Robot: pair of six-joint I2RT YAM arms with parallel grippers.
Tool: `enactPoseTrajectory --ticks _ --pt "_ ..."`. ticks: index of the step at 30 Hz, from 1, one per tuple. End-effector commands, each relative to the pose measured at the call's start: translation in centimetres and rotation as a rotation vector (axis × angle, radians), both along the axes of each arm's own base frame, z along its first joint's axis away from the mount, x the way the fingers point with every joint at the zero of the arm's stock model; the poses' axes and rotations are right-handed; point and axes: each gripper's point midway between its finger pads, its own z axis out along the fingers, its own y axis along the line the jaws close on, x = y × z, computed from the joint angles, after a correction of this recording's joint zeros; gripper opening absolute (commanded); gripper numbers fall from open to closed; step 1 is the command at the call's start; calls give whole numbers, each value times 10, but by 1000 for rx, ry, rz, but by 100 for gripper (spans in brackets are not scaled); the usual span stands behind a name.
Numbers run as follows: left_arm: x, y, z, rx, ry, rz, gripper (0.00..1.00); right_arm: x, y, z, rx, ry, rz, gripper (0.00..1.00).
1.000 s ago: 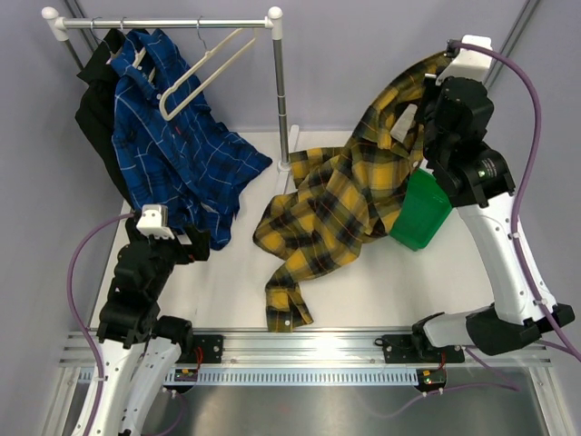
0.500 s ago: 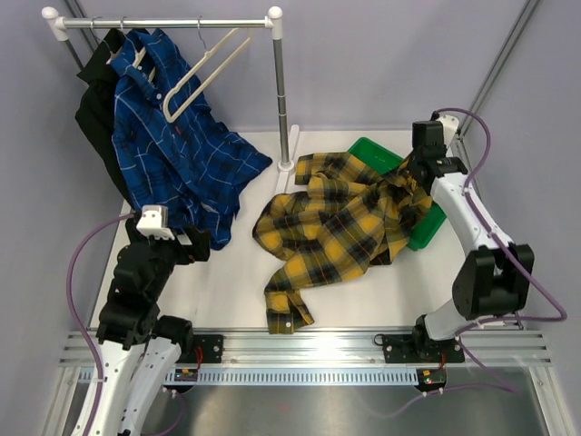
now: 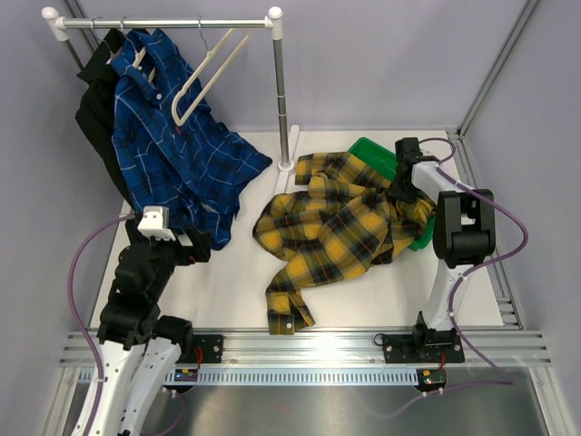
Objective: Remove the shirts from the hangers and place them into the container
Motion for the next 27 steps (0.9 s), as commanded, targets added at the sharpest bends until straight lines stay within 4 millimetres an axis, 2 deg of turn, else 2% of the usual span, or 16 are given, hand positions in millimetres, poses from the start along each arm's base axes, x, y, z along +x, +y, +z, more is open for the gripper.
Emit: enactPoseTrajectory --ticks 1,2,4,5,9,10,12,13,16,17,20,21,22,24,25,27 --pt "4 -1 12 -16 -54 3 99 8 7 42 30 -79 6 44" --pt "4 -1 12 -16 -52 3 99 9 5 58 23 -115 12 56" --pt "4 -1 12 -16 -52 3 99 8 6 79 23 -157 29 69" --pt "3 -1 12 -16 -52 3 99 7 6 101 21 -204 44 76" --pt "4 -1 12 -15 -49 6 99 -7 20 154 1 -318 114 89" --pt "4 -1 12 -15 -51 6 99 -13 34 175 -7 -371 155 91" --pt "4 -1 12 -15 -51 6 99 -25 52 182 -31 -390 230 96" --pt "3 0 12 -14 -49 8 99 -31 76 189 -38 -416 294 97" --pt "3 0 11 -14 -48 9 99 -55 118 205 0 -491 451 98" --pt "3 0 12 -14 -50 11 99 -69 145 195 23 -476 543 99" --pt "3 1 12 -14 -48 14 99 -87 184 189 76 -480 629 99" --pt "4 1 12 -14 -48 14 99 -99 208 185 92 -477 689 99" --pt "4 1 11 -14 -46 14 99 -105 221 182 104 -471 717 99" --pt "4 1 11 -13 -47 12 99 -120 255 162 94 -422 823 99" --pt "3 1 11 -12 -45 14 99 -123 263 140 54 -360 844 100" --pt "3 1 11 -13 -45 15 99 -139 291 126 41 -317 943 99"
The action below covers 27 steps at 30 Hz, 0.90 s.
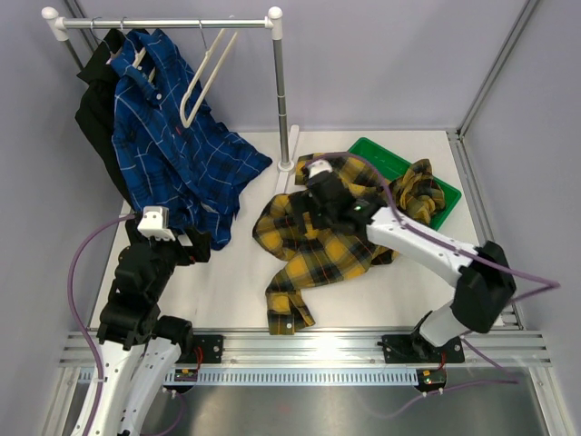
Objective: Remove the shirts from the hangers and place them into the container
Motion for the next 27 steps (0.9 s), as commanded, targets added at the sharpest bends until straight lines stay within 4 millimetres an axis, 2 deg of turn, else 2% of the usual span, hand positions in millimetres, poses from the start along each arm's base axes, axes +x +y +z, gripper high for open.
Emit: enactPoseTrajectory --ticks 1,2,3,4,7,13,18,22,23,25,27 --pt "3 1 10 -13 -43 14 99 -20 40 -25 -79 26 143 99" --pt "3 1 10 -14 -43 12 99 -25 49 -43 -125 51 196 99" --pt "3 1 10 -14 -43 12 99 -34 59 -54 -145 69 241 99" --pt "3 1 10 -14 -43 12 99 -38 62 -72 -172 109 271 99" --pt "4 0 10 -14 -43 11 99 -50 68 -102 -196 191 341 99" --pt "4 -1 9 -12 -37 5 99 -55 71 -142 -260 266 414 99" --pt "5 -1 8 -11 -31 6 99 -55 72 -165 -294 303 424 97" --pt "6 -1 6 -10 -25 5 99 -60 68 -187 -325 344 433 80" --pt "5 -1 7 -10 -28 5 99 -60 67 -190 -327 351 431 66" --pt "6 -1 6 -9 -23 5 99 -60 65 -196 -339 356 423 45" --pt "6 -2 6 -9 -22 3 99 -59 62 -197 -355 350 411 15"
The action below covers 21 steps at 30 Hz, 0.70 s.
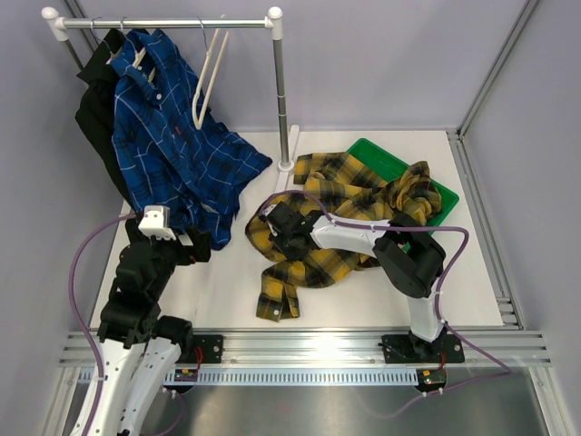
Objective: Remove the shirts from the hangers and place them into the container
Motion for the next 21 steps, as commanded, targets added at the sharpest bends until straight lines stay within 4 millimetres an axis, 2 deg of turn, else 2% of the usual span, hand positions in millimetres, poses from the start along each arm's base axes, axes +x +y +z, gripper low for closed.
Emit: enactPoseTrajectory --ticks 1,2,3,5,7,8,10,11,12,13,14,15,16,17,18,19,20,21 --pt "5 -1 8 -11 -30 3 99 -3 -17 -30 -97 24 0 15" --pt "5 -1 8 -12 -32 3 99 -1 -19 -29 -105 13 -8 4" --pt "5 -2 7 -11 -29 2 99 1 -19 -23 -100 -3 -17 0" --pt "6 -2 7 -11 -27 0 99 8 -24 -12 -114 -46 -37 0" --pt "6 -2 7 -9 -28 1 99 21 -25 20 -95 -126 -55 0" --pt "6 -2 7 -10 -27 0 99 28 -34 34 -122 -172 -78 0" --pt "6 -2 7 -11 -26 0 99 46 -39 82 -79 -264 -113 0" --pt "6 -2 7 -10 -27 0 99 53 -50 100 -93 -306 -143 0" --pt "6 -2 7 -10 -27 0 99 62 -54 139 -42 -373 -169 0" --pt "6 -2 7 -9 -26 0 99 68 -63 157 -28 -405 -201 0" --pt "6 -2 7 -10 -26 -2 99 80 -82 175 -32 -441 -259 0" --pt "6 -2 7 -9 -26 0 99 86 -93 208 0 -500 -274 0" --pt "6 -2 6 -10 -26 -2 99 92 -104 223 15 -528 -312 0" --pt "5 -2 7 -11 -27 -1 99 105 -128 237 9 -567 -390 0" --pt "6 -2 8 -12 -29 -1 99 110 -141 257 39 -603 -438 0" --pt "5 -2 8 -13 -30 -3 99 114 -154 266 40 -623 -475 0" --pt "5 -2 8 -13 -30 -3 99 124 -179 276 22 -660 -555 0" --pt "5 -2 8 -13 -30 -3 99 128 -194 286 21 -690 -599 0"
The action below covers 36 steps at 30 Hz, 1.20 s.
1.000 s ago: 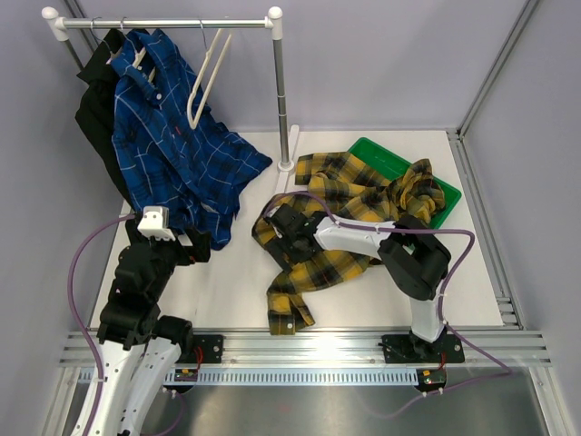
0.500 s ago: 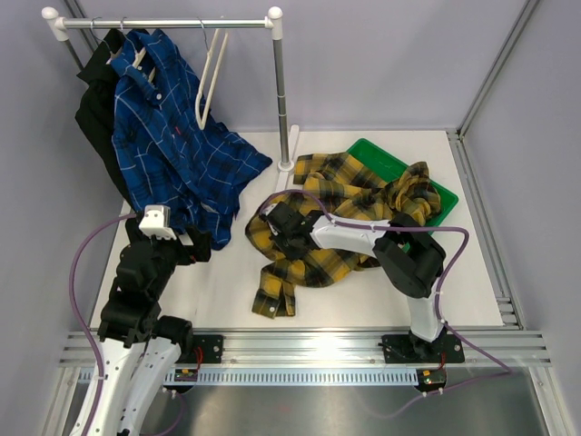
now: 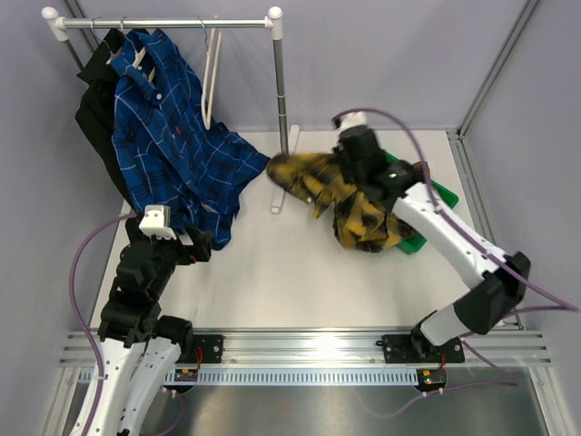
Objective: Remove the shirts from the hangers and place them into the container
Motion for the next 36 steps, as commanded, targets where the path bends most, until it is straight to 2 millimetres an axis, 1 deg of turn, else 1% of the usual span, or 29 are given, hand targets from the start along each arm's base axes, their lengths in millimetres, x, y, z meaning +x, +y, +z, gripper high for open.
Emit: enactPoseTrajectory --ticks 1,2,4,5,6,7,8,9,11,12,13,14,16,17,18,20,21,22,23,25,26,28,29,32,34,36 --pt "4 -2 9 -14 -37 -2 99 16 -69 42 -48 -120 -214 0" --pt "4 -2 9 -14 -37 -2 99 23 -92 51 -30 -149 -282 0" --pt "4 -3 9 -15 -37 -5 99 29 -114 58 -17 -177 -345 0" --pt "4 -3 10 -16 -40 -5 99 33 -124 65 -5 -210 -374 0" --pt "3 -3 10 -16 -42 -5 99 37 -142 63 -8 -215 -418 0" --pt "3 -3 10 -16 -42 -5 99 39 -150 62 -14 -217 -441 0" --pt "3 -3 10 -16 -42 -7 99 41 -157 60 -22 -218 -460 0" --pt "3 -3 10 -16 -43 -5 99 44 -170 52 -38 -205 -492 0" --pt "3 -3 11 -18 -46 -5 99 49 -181 42 -45 -201 -532 0" --pt "3 -3 11 -19 -46 -7 99 51 -186 25 -52 -172 -550 0" --pt "3 -3 11 -19 -46 -7 99 53 -196 18 -41 -165 -587 0" --pt "3 -3 11 -19 -47 -7 99 55 -199 -2 -33 -126 -608 0" --pt "3 -3 12 -20 -49 -8 99 55 -204 -26 -26 -67 -633 0" --pt "2 -3 11 -19 -47 -10 99 56 -201 -40 -14 -29 -623 0" --pt "3 -3 12 -20 -49 -10 99 58 -199 -64 -15 27 -628 0" --pt "3 -3 12 -20 -49 -10 99 56 -193 -92 -12 107 -617 0" --pt "3 -3 10 -19 -44 -10 99 58 -190 -113 -15 160 -618 0" --pt "2 -3 11 -19 -46 -10 99 56 -186 -125 -12 204 -602 0" --pt "2 -3 11 -19 -46 -10 99 58 -183 -143 -18 250 -598 0" --pt "3 -4 11 -20 -47 -11 99 54 -178 -163 -27 331 -583 0" --pt "3 -3 11 -19 -46 -10 99 58 -175 -177 -38 370 -579 0" --pt "3 -3 10 -19 -44 -10 99 54 -172 -191 -48 438 -565 0" --pt "3 -4 10 -19 -44 -11 99 57 -169 -201 -54 466 -558 0" --pt "3 -3 10 -18 -43 -10 99 56 -167 -214 -58 513 -547 0" --pt "3 -3 9 -18 -40 -10 99 56 -167 -214 -55 518 -541 0" --pt "3 -4 10 -19 -43 -11 99 57 -167 -206 -48 503 -541 0"
